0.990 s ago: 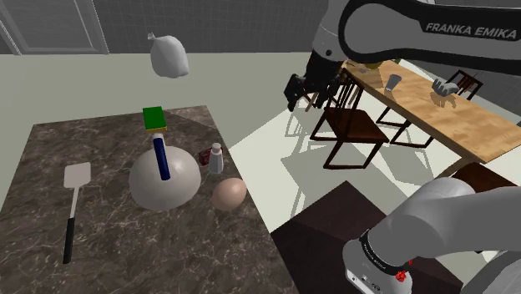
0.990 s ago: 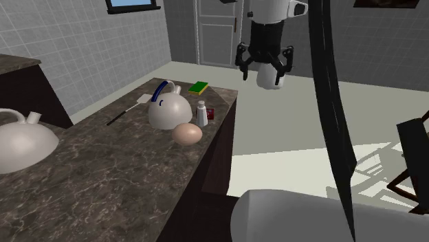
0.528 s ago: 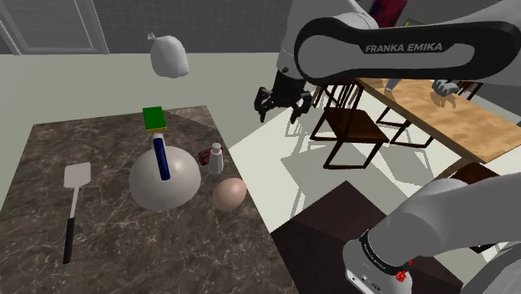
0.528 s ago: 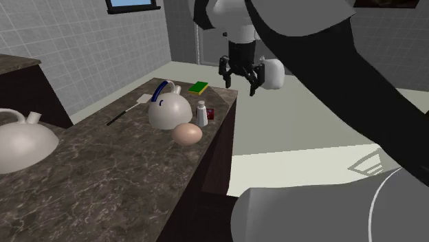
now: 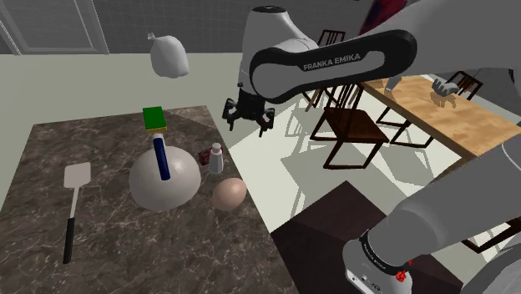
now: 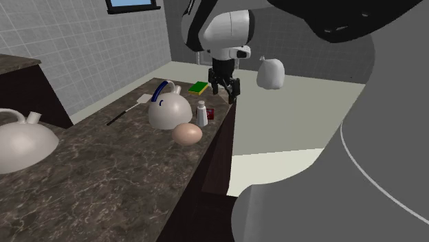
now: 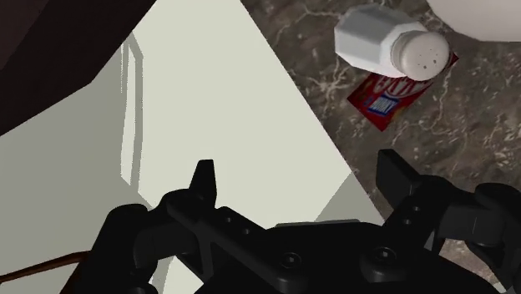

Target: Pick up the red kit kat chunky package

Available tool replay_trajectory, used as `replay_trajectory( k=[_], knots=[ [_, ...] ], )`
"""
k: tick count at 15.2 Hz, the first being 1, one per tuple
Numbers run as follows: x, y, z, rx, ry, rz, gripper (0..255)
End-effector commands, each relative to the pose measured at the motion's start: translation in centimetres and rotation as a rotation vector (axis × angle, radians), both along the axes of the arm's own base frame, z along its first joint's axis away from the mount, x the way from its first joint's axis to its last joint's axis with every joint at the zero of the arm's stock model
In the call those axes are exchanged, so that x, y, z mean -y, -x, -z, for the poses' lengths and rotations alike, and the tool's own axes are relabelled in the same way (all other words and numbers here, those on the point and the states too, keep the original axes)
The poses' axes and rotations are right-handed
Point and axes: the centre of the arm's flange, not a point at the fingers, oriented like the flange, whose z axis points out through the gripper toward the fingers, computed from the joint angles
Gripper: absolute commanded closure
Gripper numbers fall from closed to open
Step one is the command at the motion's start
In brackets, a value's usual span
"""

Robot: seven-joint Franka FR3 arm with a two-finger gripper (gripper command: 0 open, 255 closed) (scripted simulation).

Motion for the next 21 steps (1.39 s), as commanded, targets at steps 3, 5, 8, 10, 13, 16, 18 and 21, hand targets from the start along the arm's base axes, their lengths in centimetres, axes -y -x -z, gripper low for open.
replay_trajectory(
  k=[3, 5, 8, 10, 13, 16, 18, 21],
  knots=[
    [-2.3, -3.4, 3.3, -0.012, -0.023, 0.132, 0],
    [-3.3, -5.3, 4.9, -0.017, -0.034, 0.195, 0],
    [-4.4, -7.5, 6.7, -0.024, -0.047, 0.268, 0],
    [-4.4, -7.5, 7.7, -0.024, -0.047, 0.268, 0],
    [-4.4, -7.5, 9.3, -0.024, -0.047, 0.268, 0],
    [-4.4, -7.5, 10.7, -0.024, -0.047, 0.268, 0],
    [-4.3, -7.6, 10.8, -0.024, -0.047, 0.268, 255],
    [-4.3, -7.6, 10.7, -0.024, -0.047, 0.268, 255]
  ],
)
